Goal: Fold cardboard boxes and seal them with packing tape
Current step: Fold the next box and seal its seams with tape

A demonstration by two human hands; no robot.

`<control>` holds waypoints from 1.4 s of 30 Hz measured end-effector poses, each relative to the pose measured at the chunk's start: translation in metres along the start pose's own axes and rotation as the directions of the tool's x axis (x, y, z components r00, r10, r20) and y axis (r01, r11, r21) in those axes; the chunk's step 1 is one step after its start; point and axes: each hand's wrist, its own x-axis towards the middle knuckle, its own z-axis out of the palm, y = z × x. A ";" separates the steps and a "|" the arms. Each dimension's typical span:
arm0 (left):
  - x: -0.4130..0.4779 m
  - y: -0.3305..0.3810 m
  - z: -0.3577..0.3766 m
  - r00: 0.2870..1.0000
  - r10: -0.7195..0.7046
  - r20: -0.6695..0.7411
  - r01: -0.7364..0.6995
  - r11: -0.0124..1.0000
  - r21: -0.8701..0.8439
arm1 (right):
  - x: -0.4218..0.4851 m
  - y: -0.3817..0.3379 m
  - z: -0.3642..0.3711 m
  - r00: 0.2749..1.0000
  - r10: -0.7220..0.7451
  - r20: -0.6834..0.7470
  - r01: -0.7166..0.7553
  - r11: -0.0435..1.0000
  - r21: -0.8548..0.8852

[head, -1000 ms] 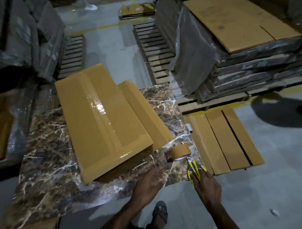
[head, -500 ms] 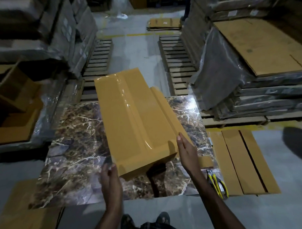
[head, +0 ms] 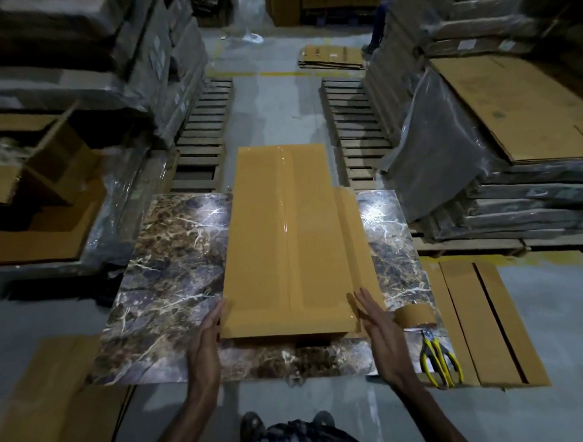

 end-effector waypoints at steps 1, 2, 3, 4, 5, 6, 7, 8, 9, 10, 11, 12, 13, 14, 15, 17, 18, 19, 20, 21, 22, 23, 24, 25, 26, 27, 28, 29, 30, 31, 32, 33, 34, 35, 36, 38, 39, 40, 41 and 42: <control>0.006 -0.008 -0.020 0.987 0.094 0.128 -0.105 0.991 0.080 | 0.000 0.004 -0.010 0.994 -0.089 0.062 0.094 0.992 -0.089; 0.013 -0.014 -0.039 0.947 0.178 0.267 -0.227 0.960 0.166 | 0.002 0.008 -0.019 0.974 -0.167 0.155 0.196 0.962 -0.190; 0.021 -0.018 -0.056 0.884 0.236 0.404 -0.357 0.899 0.254 | 0.007 0.010 -0.026 0.939 -0.227 0.258 0.301 0.905 -0.301; 0.031 -0.020 -0.070 0.814 0.265 0.518 -0.476 0.814 0.332 | 0.013 0.012 -0.031 0.901 -0.261 0.346 0.393 0.831 -0.394; 0.040 -0.019 -0.080 0.751 0.282 0.597 -0.577 0.720 0.386 | 0.019 0.013 -0.034 0.869 -0.294 0.399 0.466 0.758 -0.456; 0.048 -0.017 -0.087 0.705 0.297 0.644 -0.649 0.637 0.416 | 0.024 0.014 -0.037 0.841 -0.335 0.424 0.524 0.697 -0.490; 0.054 -0.014 -0.088 0.667 0.322 0.672 -0.703 0.570 0.424 | 0.030 0.014 -0.040 0.816 -0.380 0.436 0.572 0.639 -0.513; 0.059 -0.011 -0.088 0.627 0.354 0.694 -0.752 0.509 0.420 | 0.034 0.014 -0.043 0.790 -0.418 0.448 0.612 0.583 -0.535; 0.063 -0.009 -0.084 0.585 0.384 0.714 -0.794 0.449 0.409 | 0.039 0.013 -0.046 0.773 -0.441 0.457 0.635 0.535 -0.557; 0.065 -0.008 -0.081 0.540 0.411 0.734 -0.833 0.383 0.399 | 0.042 0.011 -0.047 0.763 -0.451 0.462 0.646 0.504 -0.573; 0.068 -0.008 -0.077 0.496 0.438 0.750 -0.865 0.322 0.384 | 0.045 0.008 -0.047 0.756 -0.460 0.466 0.653 0.477 -0.588; 0.071 -0.009 -0.075 0.456 0.463 0.760 -0.889 0.268 0.370 | 0.046 0.005 -0.047 0.748 -0.468 0.470 0.660 0.452 -0.600; 0.074 -0.010 -0.073 0.422 0.485 0.766 -0.907 0.221 0.359 | 0.047 0.004 -0.046 0.746 -0.470 0.472 0.661 0.436 -0.610; 0.076 -0.012 -0.072 0.396 0.500 0.770 -0.918 0.184 0.352 | 0.047 0.003 -0.045 0.745 -0.472 0.472 0.660 0.421 -0.622; 0.078 -0.014 -0.072 0.374 0.513 0.773 -0.925 0.153 0.347 | 0.048 0.002 -0.045 0.745 -0.471 0.472 0.659 0.410 -0.631; 0.080 -0.016 -0.072 0.321 0.544 0.775 -0.941 0.093 0.324 | 0.048 0.005 -0.042 0.750 -0.472 0.463 0.650 0.395 -0.649; 0.080 -0.015 -0.073 0.288 0.562 0.775 -0.949 0.062 0.308 | 0.048 0.006 -0.041 0.753 -0.473 0.458 0.646 0.394 -0.654; 0.081 -0.016 -0.073 0.254 0.576 0.777 -0.956 0.026 0.294 | 0.049 0.007 -0.040 0.752 -0.483 0.449 0.644 0.394 -0.656; 0.083 -0.016 -0.073 0.224 0.584 0.780 -0.959 -0.012 0.284 | 0.050 0.007 -0.039 0.749 -0.497 0.438 0.644 0.391 -0.658; 0.085 -0.016 -0.073 0.198 0.585 0.786 -0.960 -0.046 0.276 | 0.050 0.006 -0.038 0.744 -0.514 0.427 0.644 0.385 -0.661; 0.087 -0.017 -0.074 0.175 0.580 0.796 -0.961 -0.076 0.266 | 0.050 0.004 -0.038 0.736 -0.531 0.420 0.648 0.371 -0.665; 0.088 -0.019 -0.075 0.151 0.573 0.806 -0.962 -0.102 0.252 | 0.050 0.002 -0.037 0.719 -0.555 0.417 0.656 0.345 -0.671; 0.089 -0.021 -0.076 0.127 0.567 0.814 -0.964 -0.124 0.237 | 0.050 0.002 -0.035 0.701 -0.579 0.417 0.663 0.313 -0.680; 0.090 -0.022 -0.077 0.107 0.562 0.820 -0.964 -0.143 0.224 | 0.050 0.003 -0.034 0.689 -0.592 0.418 0.666 0.290 -0.688; 0.090 -0.024 -0.077 0.093 0.561 0.823 -0.964 -0.157 0.216 | 0.049 0.005 -0.033 0.682 -0.600 0.417 0.667 0.277 -0.692; 0.090 -0.025 -0.077 0.085 0.563 0.822 -0.962 -0.168 0.214 | 0.049 0.008 -0.033 0.671 -0.616 0.413 0.669 0.263 -0.695; 0.090 -0.026 -0.076 0.085 0.565 0.821 -0.960 -0.175 0.219 | 0.048 0.013 -0.032 0.665 -0.624 0.411 0.670 0.257 -0.696; 0.089 -0.027 -0.076 0.089 0.564 0.821 -0.957 -0.180 0.227 | 0.047 0.016 -0.033 0.667 -0.618 0.415 0.670 0.254 -0.698; 0.089 -0.028 -0.077 0.094 0.559 0.824 -0.954 -0.185 0.234 | 0.046 0.019 -0.035 0.670 -0.606 0.429 0.670 0.244 -0.701; 0.088 -0.029 -0.078 0.098 0.555 0.826 -0.953 -0.187 0.239 | 0.044 0.022 -0.036 0.670 -0.597 0.441 0.670 0.232 -0.705; 0.087 -0.029 -0.079 0.101 0.553 0.827 -0.952 -0.188 0.241 | 0.043 0.025 -0.036 0.667 -0.592 0.452 0.671 0.215 -0.709; 0.086 -0.028 -0.080 0.102 0.553 0.827 -0.953 -0.184 0.240 | 0.042 0.026 -0.037 0.665 -0.583 0.467 0.676 0.202 -0.709; 0.086 -0.027 -0.081 0.101 0.552 0.828 -0.955 -0.180 0.236 | 0.042 0.026 -0.039 0.659 -0.579 0.480 0.685 0.197 -0.701; 0.086 -0.027 -0.082 0.097 0.548 0.831 -0.956 -0.180 0.230 | 0.042 0.026 -0.041 0.652 -0.574 0.495 0.694 0.189 -0.694; 0.087 -0.026 -0.083 0.092 0.539 0.837 -0.957 -0.184 0.224 | 0.042 0.026 -0.043 0.647 -0.567 0.510 0.702 0.179 -0.690; 0.089 -0.025 -0.087 0.088 0.507 0.858 -0.962 -0.181 0.206 | 0.043 0.027 -0.046 0.640 -0.540 0.546 0.720 0.173 -0.672; 0.089 -0.023 -0.088 0.088 0.496 0.864 -0.965 -0.173 0.198 | 0.042 0.027 -0.047 0.643 -0.528 0.554 0.724 0.182 -0.666; 0.088 -0.021 -0.088 0.096 0.496 0.863 -0.967 -0.159 0.198 | 0.041 0.026 -0.048 0.645 -0.528 0.553 0.726 0.198 -0.658; 0.086 -0.018 -0.087 0.114 0.512 0.852 -0.970 -0.130 0.207 | 0.039 0.026 -0.048 0.642 -0.541 0.543 0.730 0.216 -0.648; 0.081 -0.015 -0.086 0.145 0.539 0.830 -0.971 -0.085 0.224 | 0.037 0.022 -0.047 0.640 -0.569 0.516 0.733 0.251 -0.632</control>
